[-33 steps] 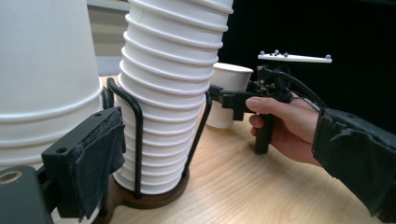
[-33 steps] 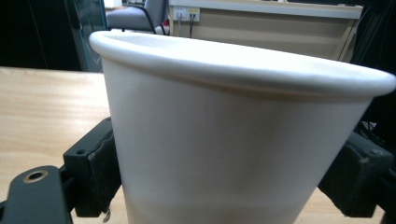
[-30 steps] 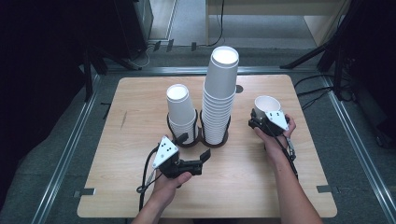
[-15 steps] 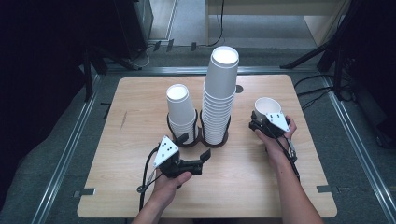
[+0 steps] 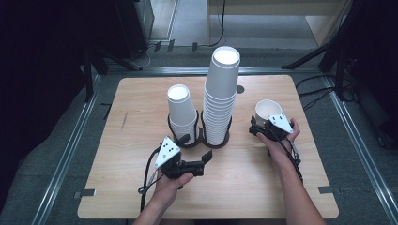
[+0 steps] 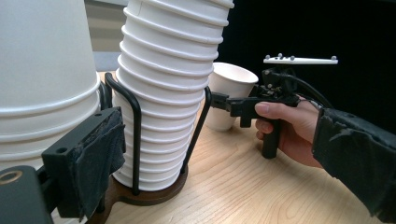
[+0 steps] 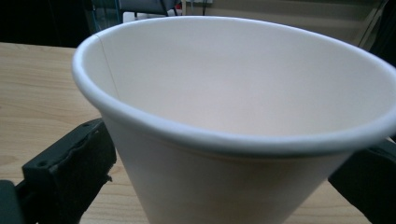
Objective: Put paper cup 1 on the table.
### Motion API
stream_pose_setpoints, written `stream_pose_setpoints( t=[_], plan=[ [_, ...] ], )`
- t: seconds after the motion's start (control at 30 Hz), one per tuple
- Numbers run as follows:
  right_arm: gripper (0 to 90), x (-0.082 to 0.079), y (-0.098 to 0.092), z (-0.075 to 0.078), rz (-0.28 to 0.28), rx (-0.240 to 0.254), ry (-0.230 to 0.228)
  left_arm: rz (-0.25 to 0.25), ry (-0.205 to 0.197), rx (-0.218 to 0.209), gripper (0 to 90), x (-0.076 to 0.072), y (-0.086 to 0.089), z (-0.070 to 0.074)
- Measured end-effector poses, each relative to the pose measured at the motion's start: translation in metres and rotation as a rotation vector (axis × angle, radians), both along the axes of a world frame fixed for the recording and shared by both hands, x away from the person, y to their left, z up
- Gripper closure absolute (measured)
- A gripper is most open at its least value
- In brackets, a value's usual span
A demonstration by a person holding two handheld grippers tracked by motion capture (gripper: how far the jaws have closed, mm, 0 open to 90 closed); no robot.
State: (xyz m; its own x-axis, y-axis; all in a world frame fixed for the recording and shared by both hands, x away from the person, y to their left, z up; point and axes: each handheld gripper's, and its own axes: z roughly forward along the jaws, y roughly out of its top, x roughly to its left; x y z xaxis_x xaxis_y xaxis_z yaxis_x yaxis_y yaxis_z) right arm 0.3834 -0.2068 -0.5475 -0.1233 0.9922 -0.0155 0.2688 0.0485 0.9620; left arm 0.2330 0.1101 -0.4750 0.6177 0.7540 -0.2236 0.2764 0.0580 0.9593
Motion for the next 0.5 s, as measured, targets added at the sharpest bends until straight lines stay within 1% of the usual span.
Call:
stream_pose_setpoints(
  t=[0.07, 0.13, 0.2, 0.27, 0.33, 0.5],
  plan=[
    [0.0, -0.002, -0.001, 0.002, -0.003, 0.016, 0.014, 0.001, 0.001, 0.000, 3.1, 0.000, 0.000, 0.000],
    [0.0, -0.005, -0.002, 0.004, 0.008, 0.023, 0.015, 0.002, 0.001, 0.002, 3.1, 0.000, 0.000, 0.000],
    [0.0, -0.009, -0.004, 0.005, 0.013, 0.015, 0.015, 0.002, 0.002, 0.004, 3.1, 0.000, 0.000, 0.000],
    [0.0, -0.016, -0.004, 0.006, 0.037, 0.008, 0.007, 0.001, 0.003, 0.005, 3.1, 0.000, -0.001, -0.001],
    [0.0, -0.020, -0.004, 0.007, 0.045, 0.002, 0.003, 0.002, 0.003, 0.004, 3.1, 0.000, -0.001, -0.001],
    [0.0, -0.034, -0.006, 0.011, 0.063, 0.012, 0.004, 0.005, 0.006, 0.009, 3.1, 0.001, -0.001, -0.001]
  ],
)
